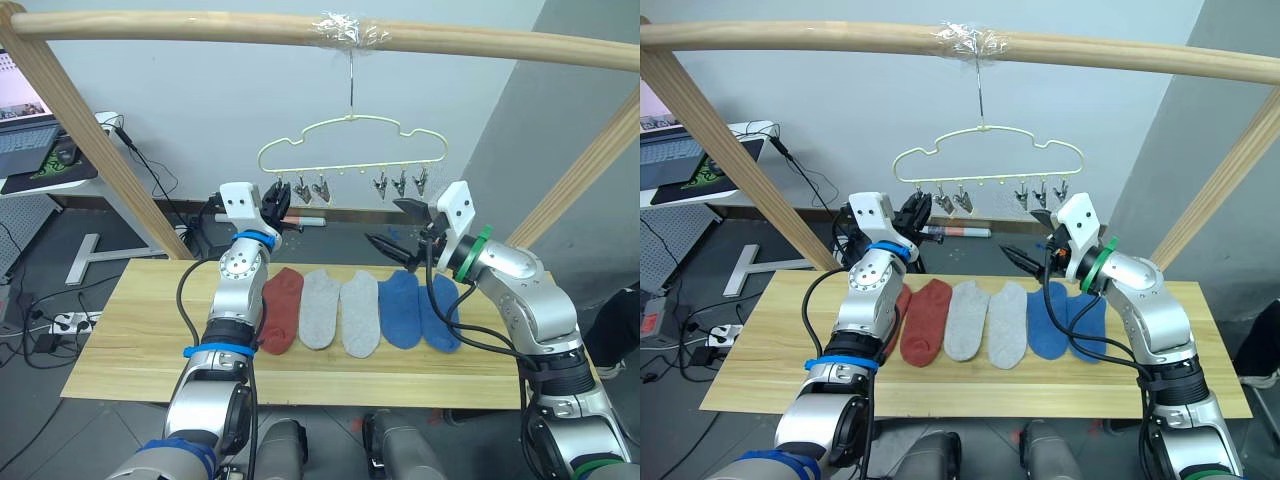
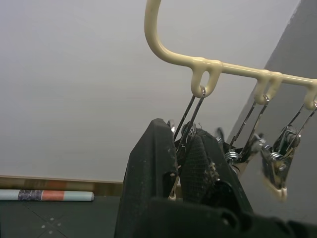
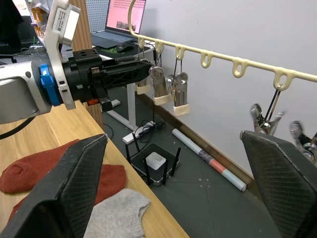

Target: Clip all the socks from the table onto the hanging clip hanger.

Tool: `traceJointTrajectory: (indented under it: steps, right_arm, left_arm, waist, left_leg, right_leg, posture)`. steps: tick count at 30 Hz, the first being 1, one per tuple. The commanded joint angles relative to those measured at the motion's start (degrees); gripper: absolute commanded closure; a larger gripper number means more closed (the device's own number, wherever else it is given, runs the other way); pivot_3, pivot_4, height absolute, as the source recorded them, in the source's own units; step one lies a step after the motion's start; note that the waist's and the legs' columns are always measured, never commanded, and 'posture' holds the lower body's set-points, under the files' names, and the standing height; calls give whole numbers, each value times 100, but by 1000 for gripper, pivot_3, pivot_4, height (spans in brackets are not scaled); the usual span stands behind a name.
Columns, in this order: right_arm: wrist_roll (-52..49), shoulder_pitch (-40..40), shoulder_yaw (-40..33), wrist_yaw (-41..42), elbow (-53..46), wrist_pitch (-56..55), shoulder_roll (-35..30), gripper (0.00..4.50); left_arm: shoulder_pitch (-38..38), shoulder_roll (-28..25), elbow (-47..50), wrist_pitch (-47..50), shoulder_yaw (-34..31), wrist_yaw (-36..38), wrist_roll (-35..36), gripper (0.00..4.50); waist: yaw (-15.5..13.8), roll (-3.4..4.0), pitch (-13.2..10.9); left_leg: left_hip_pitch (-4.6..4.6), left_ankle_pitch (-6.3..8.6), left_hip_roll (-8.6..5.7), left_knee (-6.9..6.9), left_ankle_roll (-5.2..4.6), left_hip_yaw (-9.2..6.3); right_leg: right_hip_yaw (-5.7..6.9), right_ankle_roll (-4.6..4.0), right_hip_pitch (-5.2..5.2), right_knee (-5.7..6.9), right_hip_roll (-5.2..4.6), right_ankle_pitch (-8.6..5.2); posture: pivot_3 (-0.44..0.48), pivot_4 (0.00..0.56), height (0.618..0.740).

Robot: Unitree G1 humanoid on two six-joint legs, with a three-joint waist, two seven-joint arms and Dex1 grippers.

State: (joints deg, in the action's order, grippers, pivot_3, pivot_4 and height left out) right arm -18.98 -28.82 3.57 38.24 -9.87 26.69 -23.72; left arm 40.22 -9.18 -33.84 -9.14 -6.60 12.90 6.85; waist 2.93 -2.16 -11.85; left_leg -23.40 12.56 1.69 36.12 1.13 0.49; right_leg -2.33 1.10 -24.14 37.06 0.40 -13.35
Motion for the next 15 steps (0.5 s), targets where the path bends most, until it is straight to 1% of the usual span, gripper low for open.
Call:
traceJointTrajectory:
  steps: [1, 2, 5, 9, 12, 15]
  right_arm:
    - [72, 309, -175, -213, -224, 175, -135, 0]
    - [109, 493, -211, -342, -236, 311, -157, 0]
    - [137, 1119, -392, -976, -336, 800, 40, 0]
    - [643, 1736, -255, -1398, -162, 825, -36, 0]
    - [851, 1922, -370, -1734, 207, 722, 74, 0]
    - [900, 1801, -527, -1952, 795, 625, 237, 0]
  left_arm:
    - [68, -3, 355, 44, 8, -21, 20, 4246]
    - [46, 3, 422, 94, 7, 2, 42, 4246]
    - [-10, 21, 747, 518, -15, 193, 258, 4246]
    - [-133, -169, 1391, 1684, -25, 480, 576, 4246]
    - [-253, -344, 1892, 2225, -46, 617, 714, 4246]
    - [-300, -490, 2114, 2531, -69, 634, 749, 4246]
  waist:
    - [-6, 0, 0]
    - [-23, -1, 1]
    - [-77, -1, 0]
    - [-70, 5, -2]
    - [-15, 6, -2]
    - [4, 6, -2]
  left_leg:
    - [0, 0, 0, 0, 0, 0]
    - [-1, 0, 0, 0, 0, -2]
    - [-15, 0, -1, 0, 0, -17]
    - [-28, -1, -2, 2, 1, -14]
    - [-20, -1, -1, 3, 2, -14]
    - [-12, -2, 0, 5, 2, -11]
  right_leg:
    - [0, 0, 0, 0, 0, 0]
    - [1, 0, 0, 0, 0, 0]
    - [-2, 1, -2, -5, -5, -1]
    - [-1, 1, -22, 1, -6, -1]
    - [0, 2, -20, 5, -2, -1]
    - [-1, 2, -17, 12, 1, -1]
  posture:
    - [-82, 220, 740]
    - [-82, 220, 740]
    - [-74, 219, 740]
    - [-68, 215, 740]
    - [-68, 215, 740]
    - [-63, 206, 740]
